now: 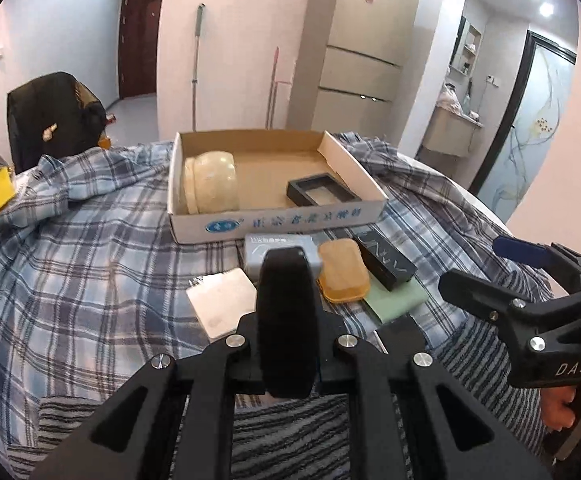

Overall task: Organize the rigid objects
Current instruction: 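Lift the black remote with the left gripper toward the box, then grasp the small black square box with the right gripper while the left gripper holds the remote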

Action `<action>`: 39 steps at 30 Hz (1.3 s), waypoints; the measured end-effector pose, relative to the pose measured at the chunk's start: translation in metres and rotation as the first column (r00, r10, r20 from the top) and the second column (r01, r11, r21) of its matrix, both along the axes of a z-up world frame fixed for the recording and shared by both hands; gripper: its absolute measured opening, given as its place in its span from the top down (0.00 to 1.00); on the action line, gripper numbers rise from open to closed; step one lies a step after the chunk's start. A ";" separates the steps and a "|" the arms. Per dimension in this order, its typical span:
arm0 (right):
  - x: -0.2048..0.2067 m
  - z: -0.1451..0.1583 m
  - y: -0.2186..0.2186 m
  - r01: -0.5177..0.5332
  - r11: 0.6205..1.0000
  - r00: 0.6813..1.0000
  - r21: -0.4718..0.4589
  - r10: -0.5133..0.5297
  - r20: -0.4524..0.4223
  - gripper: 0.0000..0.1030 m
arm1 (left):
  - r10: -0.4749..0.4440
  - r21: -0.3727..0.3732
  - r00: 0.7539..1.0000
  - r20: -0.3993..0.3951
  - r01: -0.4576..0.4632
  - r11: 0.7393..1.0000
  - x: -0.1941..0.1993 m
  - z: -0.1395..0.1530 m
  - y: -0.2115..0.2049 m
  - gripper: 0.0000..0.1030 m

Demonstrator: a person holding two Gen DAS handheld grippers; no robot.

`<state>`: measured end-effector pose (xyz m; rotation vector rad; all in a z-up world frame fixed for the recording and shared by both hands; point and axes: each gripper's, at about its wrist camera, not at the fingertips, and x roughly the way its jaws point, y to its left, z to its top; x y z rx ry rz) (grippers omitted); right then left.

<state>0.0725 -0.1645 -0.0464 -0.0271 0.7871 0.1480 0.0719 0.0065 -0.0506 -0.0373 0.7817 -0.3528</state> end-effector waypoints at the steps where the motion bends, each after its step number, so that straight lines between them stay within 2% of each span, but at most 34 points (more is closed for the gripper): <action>1: 0.000 -0.001 -0.002 0.001 1.000 1.000 0.003 -0.001 -0.002 0.00 | -0.004 0.010 1.000 -0.006 0.004 1.000 0.000 -0.003 -0.001 0.86; 4: -0.002 -0.002 -0.008 0.031 1.000 1.000 0.006 -0.031 -0.001 0.00 | -0.012 0.045 0.999 -0.038 0.014 0.999 0.003 -0.010 -0.007 0.86; 9: -0.013 0.009 -0.017 0.028 1.000 0.998 0.013 -0.029 0.064 0.00 | -0.025 0.112 0.992 -0.120 0.038 0.993 0.009 -0.027 -0.017 0.86; 16: -0.012 0.008 -0.033 0.049 0.998 0.997 0.028 -0.050 0.066 0.00 | -0.030 0.166 0.982 -0.187 0.061 0.984 0.015 -0.042 -0.025 0.86; 20: -0.009 0.002 -0.035 0.058 0.998 0.997 0.022 -0.059 0.055 0.00 | -0.012 0.137 0.987 -0.159 0.034 0.990 0.012 -0.037 -0.019 0.86; 24: -0.008 -0.003 -0.031 0.046 0.999 0.998 0.023 -0.046 0.030 0.00 | -0.002 0.106 0.999 -0.051 0.008 0.994 0.001 -0.018 -0.013 0.86; 27: -0.010 -0.004 -0.022 0.005 1.000 1.000 0.017 -0.005 0.005 0.00 | 0.029 0.062 0.994 0.101 -0.035 0.997 -0.014 0.007 -0.006 0.86; 31: -0.009 -0.004 -0.006 -0.030 0.999 0.999 0.022 0.030 -0.021 0.00 | 0.108 0.011 0.949 0.298 -0.117 0.993 -0.036 0.035 0.008 0.86; 36: -0.004 -0.013 0.017 -0.061 0.996 0.994 0.071 0.067 -0.084 0.00 | 0.150 -0.047 0.907 0.394 -0.144 0.989 -0.048 0.046 0.018 0.86; 38: 0.004 -0.022 0.030 -0.078 0.997 0.992 0.018 0.080 -0.100 0.01 | 0.144 -0.027 0.898 0.416 -0.147 0.989 -0.050 0.046 0.017 0.86; 39: 0.008 -0.028 0.035 -0.073 0.997 0.991 -0.022 0.070 -0.116 0.10 | 0.148 -0.017 0.896 0.419 -0.155 0.988 -0.050 0.045 0.017 0.86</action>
